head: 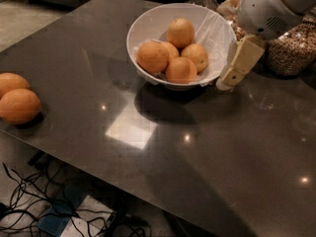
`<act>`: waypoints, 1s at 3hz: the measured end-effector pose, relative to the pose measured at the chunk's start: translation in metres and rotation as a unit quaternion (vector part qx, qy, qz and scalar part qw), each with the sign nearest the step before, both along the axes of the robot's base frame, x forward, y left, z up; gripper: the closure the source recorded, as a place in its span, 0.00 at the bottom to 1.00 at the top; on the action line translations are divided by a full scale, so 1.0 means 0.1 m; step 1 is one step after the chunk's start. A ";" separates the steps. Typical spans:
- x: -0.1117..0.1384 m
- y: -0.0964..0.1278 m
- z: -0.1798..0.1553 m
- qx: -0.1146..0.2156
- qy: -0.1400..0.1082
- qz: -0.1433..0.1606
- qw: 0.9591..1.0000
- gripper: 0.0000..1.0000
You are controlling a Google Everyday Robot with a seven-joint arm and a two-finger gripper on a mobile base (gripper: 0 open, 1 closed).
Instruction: Pick orange from white bowl
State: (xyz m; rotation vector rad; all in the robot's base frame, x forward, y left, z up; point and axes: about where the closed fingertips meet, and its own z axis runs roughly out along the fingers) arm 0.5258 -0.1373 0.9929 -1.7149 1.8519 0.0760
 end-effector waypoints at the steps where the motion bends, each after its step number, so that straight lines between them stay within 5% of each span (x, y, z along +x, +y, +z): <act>1: 0.12 0.25 0.15 0.045 -0.025 0.030 0.998 0.00; 3: 0.14 0.31 0.13 0.059 -0.027 0.036 0.997 0.00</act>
Offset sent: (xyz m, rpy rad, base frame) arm 0.0111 0.0210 0.0123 0.0764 -0.0432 0.0505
